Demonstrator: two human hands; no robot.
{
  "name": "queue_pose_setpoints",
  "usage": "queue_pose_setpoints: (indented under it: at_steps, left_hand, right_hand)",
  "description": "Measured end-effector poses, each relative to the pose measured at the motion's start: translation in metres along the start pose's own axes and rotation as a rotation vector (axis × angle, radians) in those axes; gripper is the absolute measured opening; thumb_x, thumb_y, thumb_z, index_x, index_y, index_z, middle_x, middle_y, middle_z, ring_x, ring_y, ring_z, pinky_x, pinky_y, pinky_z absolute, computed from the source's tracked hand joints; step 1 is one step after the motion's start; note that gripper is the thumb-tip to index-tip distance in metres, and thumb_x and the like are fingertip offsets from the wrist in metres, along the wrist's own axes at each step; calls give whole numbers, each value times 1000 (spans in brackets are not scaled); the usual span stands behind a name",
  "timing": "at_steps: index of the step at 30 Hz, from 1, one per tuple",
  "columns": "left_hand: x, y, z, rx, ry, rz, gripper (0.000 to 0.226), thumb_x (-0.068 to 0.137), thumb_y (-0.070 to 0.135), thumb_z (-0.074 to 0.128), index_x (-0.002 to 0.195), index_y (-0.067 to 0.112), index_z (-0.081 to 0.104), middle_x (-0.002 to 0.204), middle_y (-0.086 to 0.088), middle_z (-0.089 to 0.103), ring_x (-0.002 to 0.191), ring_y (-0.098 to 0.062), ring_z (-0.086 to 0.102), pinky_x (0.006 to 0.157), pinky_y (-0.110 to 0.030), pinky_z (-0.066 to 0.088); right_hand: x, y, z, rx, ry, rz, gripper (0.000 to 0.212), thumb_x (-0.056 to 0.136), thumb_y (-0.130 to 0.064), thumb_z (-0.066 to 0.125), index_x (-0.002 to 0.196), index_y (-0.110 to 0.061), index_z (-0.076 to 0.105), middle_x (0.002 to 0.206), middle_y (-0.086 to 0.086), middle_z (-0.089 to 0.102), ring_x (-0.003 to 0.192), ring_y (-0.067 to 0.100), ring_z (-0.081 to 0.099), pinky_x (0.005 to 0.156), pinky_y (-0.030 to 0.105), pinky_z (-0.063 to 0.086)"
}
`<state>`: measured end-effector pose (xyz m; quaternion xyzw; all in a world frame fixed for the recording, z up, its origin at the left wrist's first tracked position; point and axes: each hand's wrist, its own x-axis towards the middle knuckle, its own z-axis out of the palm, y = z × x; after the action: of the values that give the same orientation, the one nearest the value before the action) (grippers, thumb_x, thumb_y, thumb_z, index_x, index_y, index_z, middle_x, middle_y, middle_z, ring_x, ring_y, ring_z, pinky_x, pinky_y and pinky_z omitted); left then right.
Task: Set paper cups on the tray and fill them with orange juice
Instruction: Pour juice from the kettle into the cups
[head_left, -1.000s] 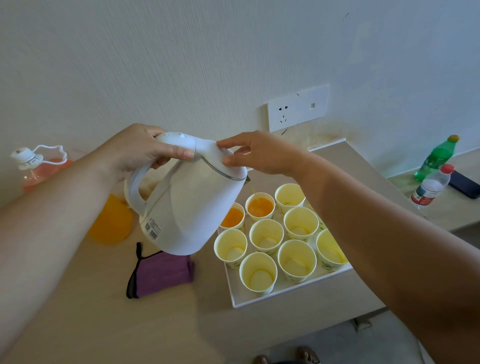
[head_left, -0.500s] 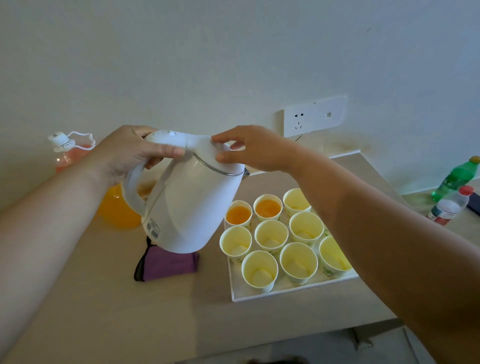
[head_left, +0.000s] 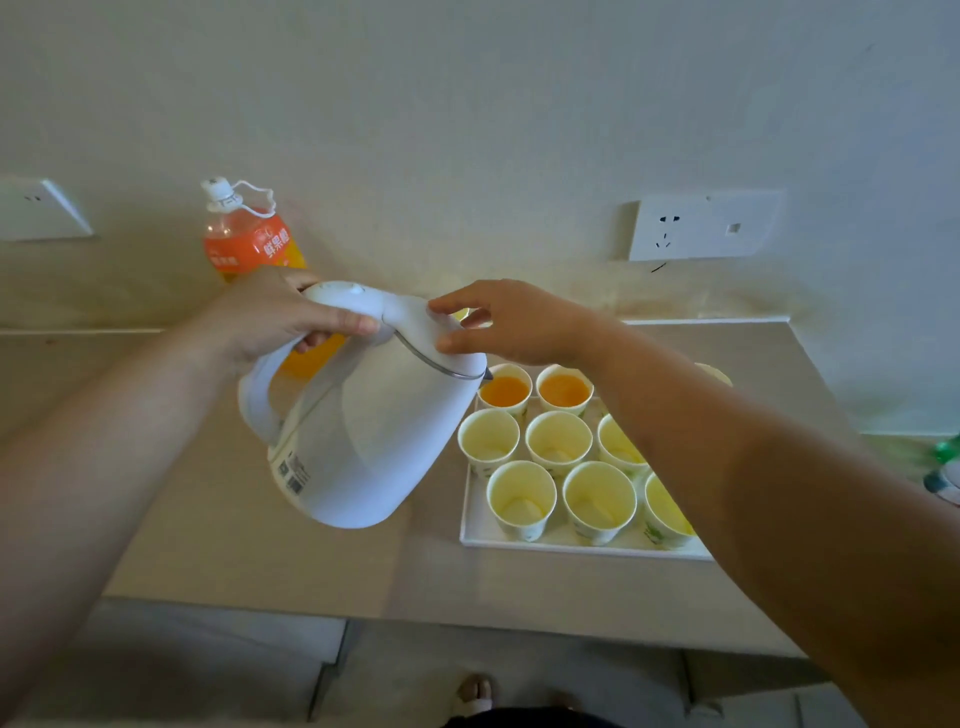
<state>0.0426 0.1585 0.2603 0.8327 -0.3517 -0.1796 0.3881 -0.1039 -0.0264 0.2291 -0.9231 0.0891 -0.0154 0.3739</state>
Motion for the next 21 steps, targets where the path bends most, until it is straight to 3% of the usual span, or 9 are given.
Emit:
queue_pose_setpoints:
  at_steps: [3, 6, 8, 15, 18, 21]
  left_hand:
    - [-9, -4, 4, 5, 4, -32, 84, 13, 72, 82, 68, 12, 61, 46, 3, 50, 44, -10, 43, 47, -20, 37]
    - [-14, -4, 11, 9, -13, -79, 42, 52, 40, 89, 67, 13, 61, 44, 4, 49, 42, -10, 42, 41, -14, 35]
    - [-16, -5, 14, 29, -3, -89, 25, 66, 23, 84, 67, 14, 61, 46, 3, 49, 39, -6, 42, 40, -13, 35]
    - [-13, -11, 17, 83, -13, -97, 31, 66, 26, 84, 77, 5, 65, 52, -1, 51, 51, -14, 45, 52, -25, 37]
    - [-11, -12, 17, 111, -17, -90, 38, 64, 31, 85, 80, 2, 67, 47, 4, 51, 51, -15, 46, 52, -25, 38]
    - [-12, -10, 16, 126, -41, -82, 57, 44, 51, 85, 73, 6, 66, 45, 6, 51, 49, -13, 46, 51, -24, 38]
  right_hand:
    - [-3, 1, 8, 26, -27, 14, 51, 88, -35, 65, 136, -26, 51, 138, -10, 50, 114, 10, 55, 88, 16, 34]
    - [-7, 4, 14, 46, -40, 26, 51, 88, -35, 65, 136, -26, 51, 138, -8, 50, 115, 10, 55, 87, 15, 33]
    - [-9, 5, 18, 60, -43, 33, 50, 88, -34, 65, 136, -26, 51, 138, -7, 50, 117, 11, 54, 92, 18, 34]
    - [-7, 14, 33, 188, -8, 90, 51, 83, -30, 71, 132, -27, 55, 135, -4, 54, 116, 14, 56, 105, 32, 39]
    - [-8, 15, 35, 231, -1, 105, 51, 85, -26, 70, 133, -25, 54, 135, -3, 53, 118, 14, 54, 102, 27, 40]
    - [-11, 16, 39, 286, -1, 126, 50, 86, -25, 69, 133, -27, 53, 130, -5, 54, 117, 11, 54, 91, 21, 39]
